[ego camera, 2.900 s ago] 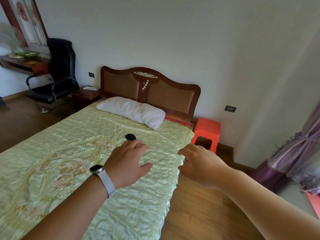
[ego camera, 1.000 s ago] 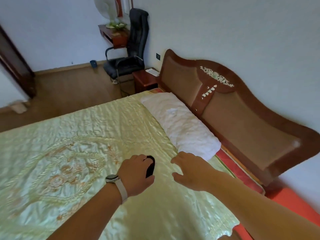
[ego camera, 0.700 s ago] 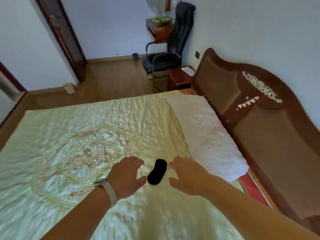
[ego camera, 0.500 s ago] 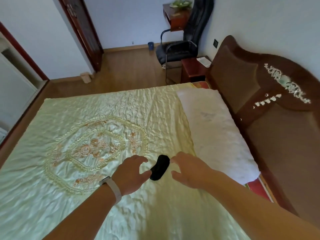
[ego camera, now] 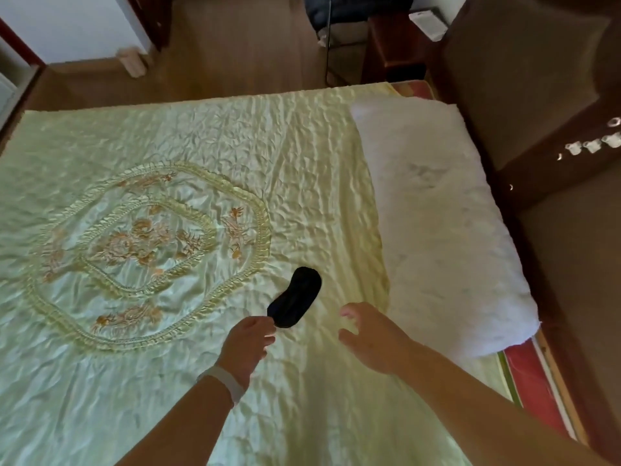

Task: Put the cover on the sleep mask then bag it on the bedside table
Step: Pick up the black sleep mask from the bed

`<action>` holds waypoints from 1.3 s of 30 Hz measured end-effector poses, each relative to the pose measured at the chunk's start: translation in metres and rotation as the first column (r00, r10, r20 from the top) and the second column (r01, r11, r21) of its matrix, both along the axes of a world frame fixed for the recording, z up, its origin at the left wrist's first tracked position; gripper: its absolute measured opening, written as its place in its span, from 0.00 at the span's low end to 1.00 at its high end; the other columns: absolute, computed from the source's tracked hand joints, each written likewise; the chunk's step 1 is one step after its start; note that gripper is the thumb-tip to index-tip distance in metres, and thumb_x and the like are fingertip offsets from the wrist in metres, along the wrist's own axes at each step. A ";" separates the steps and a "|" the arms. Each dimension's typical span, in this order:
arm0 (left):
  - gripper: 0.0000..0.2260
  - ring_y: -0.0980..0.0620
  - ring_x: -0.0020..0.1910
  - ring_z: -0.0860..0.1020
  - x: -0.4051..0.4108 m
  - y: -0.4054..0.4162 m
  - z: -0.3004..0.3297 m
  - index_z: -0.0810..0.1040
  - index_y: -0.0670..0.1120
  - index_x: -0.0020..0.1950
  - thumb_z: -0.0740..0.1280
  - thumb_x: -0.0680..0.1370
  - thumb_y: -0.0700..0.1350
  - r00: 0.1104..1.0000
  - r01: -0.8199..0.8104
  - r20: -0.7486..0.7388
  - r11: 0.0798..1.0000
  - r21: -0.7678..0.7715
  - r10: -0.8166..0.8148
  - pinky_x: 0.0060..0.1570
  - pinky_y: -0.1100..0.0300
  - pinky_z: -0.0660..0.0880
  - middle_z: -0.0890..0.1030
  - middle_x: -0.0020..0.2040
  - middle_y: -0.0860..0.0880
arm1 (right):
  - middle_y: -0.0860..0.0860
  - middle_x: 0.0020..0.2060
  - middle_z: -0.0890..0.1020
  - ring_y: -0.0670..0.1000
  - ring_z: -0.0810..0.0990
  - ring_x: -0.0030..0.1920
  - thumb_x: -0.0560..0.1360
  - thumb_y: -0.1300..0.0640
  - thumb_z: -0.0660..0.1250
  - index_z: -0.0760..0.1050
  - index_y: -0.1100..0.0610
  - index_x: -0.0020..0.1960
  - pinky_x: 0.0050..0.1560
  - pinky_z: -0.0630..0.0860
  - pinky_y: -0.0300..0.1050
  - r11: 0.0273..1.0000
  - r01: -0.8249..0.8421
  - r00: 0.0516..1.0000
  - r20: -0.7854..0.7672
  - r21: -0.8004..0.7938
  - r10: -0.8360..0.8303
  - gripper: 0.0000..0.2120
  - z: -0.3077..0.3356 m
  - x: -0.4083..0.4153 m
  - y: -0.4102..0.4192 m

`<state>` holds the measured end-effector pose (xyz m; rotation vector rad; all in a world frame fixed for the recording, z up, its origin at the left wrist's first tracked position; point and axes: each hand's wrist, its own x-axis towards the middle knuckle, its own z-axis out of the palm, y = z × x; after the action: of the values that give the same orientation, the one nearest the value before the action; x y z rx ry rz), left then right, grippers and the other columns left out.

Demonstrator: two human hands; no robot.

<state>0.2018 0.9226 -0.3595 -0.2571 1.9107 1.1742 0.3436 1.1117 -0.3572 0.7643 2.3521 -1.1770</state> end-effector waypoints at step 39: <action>0.08 0.42 0.44 0.86 -0.080 0.028 -0.294 0.84 0.43 0.50 0.65 0.77 0.38 0.902 -0.362 0.266 0.932 0.037 0.339 0.39 0.52 0.81 0.87 0.47 0.43 | 0.56 0.48 0.83 0.54 0.84 0.48 0.75 0.64 0.64 0.77 0.58 0.47 0.45 0.82 0.51 0.610 0.589 0.774 0.155 -0.530 -0.614 0.05 -0.303 -0.176 0.031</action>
<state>0.1222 0.9506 -0.6531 -0.6971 1.6222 1.3806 0.1679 1.1427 -0.6599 1.3637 1.6152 -2.0478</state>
